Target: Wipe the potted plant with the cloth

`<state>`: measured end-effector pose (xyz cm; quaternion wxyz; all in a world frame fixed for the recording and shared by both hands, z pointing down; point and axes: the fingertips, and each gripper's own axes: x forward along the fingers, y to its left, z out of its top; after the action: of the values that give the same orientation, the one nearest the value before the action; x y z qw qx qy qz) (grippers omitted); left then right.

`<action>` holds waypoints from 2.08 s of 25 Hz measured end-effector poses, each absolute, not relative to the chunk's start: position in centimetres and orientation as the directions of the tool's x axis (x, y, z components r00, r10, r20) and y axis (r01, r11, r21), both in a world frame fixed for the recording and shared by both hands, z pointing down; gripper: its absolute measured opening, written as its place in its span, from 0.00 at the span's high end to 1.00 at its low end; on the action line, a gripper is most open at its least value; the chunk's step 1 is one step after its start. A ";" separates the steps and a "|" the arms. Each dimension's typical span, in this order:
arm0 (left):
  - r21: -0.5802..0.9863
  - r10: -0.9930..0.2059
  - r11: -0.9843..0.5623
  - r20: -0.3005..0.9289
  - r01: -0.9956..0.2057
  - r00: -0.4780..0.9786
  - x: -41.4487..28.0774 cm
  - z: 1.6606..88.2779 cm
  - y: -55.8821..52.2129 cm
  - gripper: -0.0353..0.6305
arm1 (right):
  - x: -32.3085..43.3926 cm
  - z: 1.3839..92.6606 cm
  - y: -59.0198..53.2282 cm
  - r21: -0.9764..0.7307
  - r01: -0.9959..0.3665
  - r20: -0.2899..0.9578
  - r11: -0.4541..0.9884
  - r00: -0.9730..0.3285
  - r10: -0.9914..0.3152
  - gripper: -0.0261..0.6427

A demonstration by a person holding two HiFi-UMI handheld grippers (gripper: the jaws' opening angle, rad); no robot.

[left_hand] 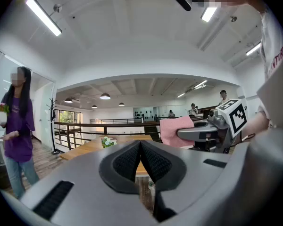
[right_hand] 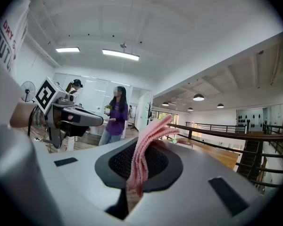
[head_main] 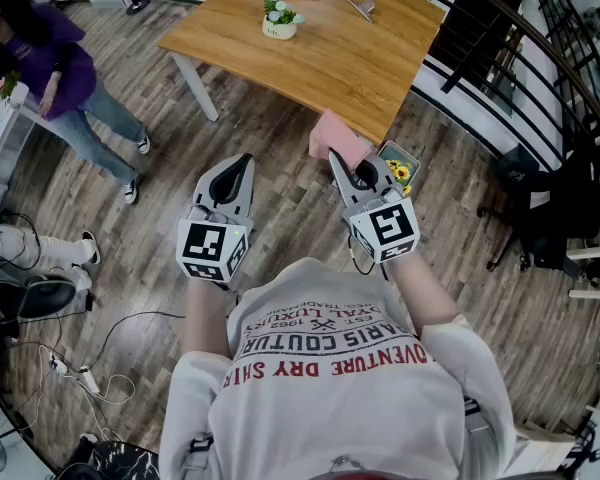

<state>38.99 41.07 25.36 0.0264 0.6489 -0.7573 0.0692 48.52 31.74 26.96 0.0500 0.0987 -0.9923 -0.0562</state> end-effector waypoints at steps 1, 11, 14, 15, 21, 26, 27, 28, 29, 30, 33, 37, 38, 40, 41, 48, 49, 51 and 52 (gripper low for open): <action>-0.069 -0.979 0.151 0.130 -0.986 -0.159 39.2 25.3 41.0 0.92 | 48.7 26.9 31.6 0.120 -0.190 0.088 0.974 -0.976 -0.201 0.91; -0.061 -0.974 0.173 0.137 -0.983 -0.180 40.7 25.7 39.2 0.92 | 50.3 27.3 29.8 0.095 -0.168 0.079 0.981 -0.981 -0.176 0.91; -0.051 -0.970 0.184 0.151 -0.982 -0.190 41.4 26.4 38.7 0.92 | 50.9 28.2 29.3 0.078 -0.159 0.094 0.984 -0.982 -0.166 0.91; -0.047 -0.968 0.189 0.158 -0.981 -0.194 41.5 26.7 38.6 0.92 | 51.0 28.6 29.1 0.073 -0.156 0.104 0.985 -0.981 -0.163 0.91; -0.019 -0.959 0.201 0.203 -0.979 -0.200 41.2 28.9 37.8 0.92 | 50.6 31.4 27.5 0.037 -0.162 0.165 0.986 -0.972 -0.166 0.91; 0.004 -0.959 0.200 0.206 -0.980 -0.195 37.2 30.1 36.6 0.92 | 47.5 32.7 26.1 0.050 -0.175 0.193 0.983 -0.964 -0.182 0.91; 0.008 -0.961 0.193 0.205 -0.981 -0.187 36.0 30.4 36.1 0.92 | 46.5 32.9 25.6 0.054 -0.185 0.195 0.981 -0.962 -0.192 0.91; 0.007 -0.963 0.181 0.206 -0.983 -0.176 34.7 30.7 35.6 0.92 | 45.2 33.1 25.0 0.055 -0.198 0.197 0.979 -0.959 -0.205 0.91; 0.004 -0.965 0.166 0.206 -0.986 -0.162 33.3 30.9 35.1 0.92 | 43.9 33.3 24.4 0.055 -0.213 0.199 0.975 -0.955 -0.220 0.91; 0.000 -0.968 0.149 0.205 -0.989 -0.146 31.9 31.1 34.5 0.92 | 42.5 33.5 23.7 0.054 -0.230 0.202 0.972 -0.950 -0.237 0.91; -0.006 -0.975 0.108 0.197 -0.994 -0.107 27.1 31.3 32.6 0.92 | 38.1 33.8 21.4 0.056 -0.290 0.214 0.955 -0.931 -0.295 0.91; 0.006 -0.981 0.070 0.182 -0.998 -0.068 19.7 30.8 30.0 0.92 | 32.1 33.5 18.9 0.058 -0.357 0.224 0.932 -0.906 -0.360 0.91; 0.004 -0.981 0.056 0.185 -0.998 -0.055 17.7 30.6 29.4 0.92 | 30.4 33.3 18.3 0.058 -0.371 0.224 0.927 -0.900 -0.374 0.91; -0.011 -0.980 0.039 0.196 -0.999 -0.040 13.5 30.4 28.1 0.92 | 26.8 33.0 17.3 0.055 -0.398 0.226 0.916 -0.888 -0.400 0.91; -0.021 -0.979 0.032 0.201 -0.999 -0.036 11.5 30.2 27.5 0.92 | 25.0 32.9 16.8 0.053 -0.410 0.229 0.911 -0.882 -0.411 0.91; -0.035 -0.971 -0.093 0.225 -0.995 0.083 3.4 30.8 23.5 0.92 | 16.5 34.1 14.6 0.038 -0.477 0.272 0.878 -0.840 -0.469 0.91; -0.029 -0.969 -0.101 0.231 -0.994 0.092 2.8 31.1 23.0 0.92 | 15.8 34.4 14.3 0.037 -0.480 0.281 0.876 -0.836 -0.470 0.91; -0.004 -0.965 -0.114 0.238 -0.994 0.109 1.9 31.8 21.9 0.92 | 14.9 35.1 13.4 0.044 -0.486 0.299 0.873 -0.827 -0.476 0.91; 0.013 -0.963 -0.120 0.240 -0.993 0.120 1.5 32.2 21.2 0.92 | 14.6 35.4 12.8 0.050 -0.492 0.308 0.869 -0.820 -0.482 0.91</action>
<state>1.54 21.21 32.19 0.0848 0.7434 -0.6578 0.0863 14.59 12.80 35.37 0.1572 0.2554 -0.9539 0.0157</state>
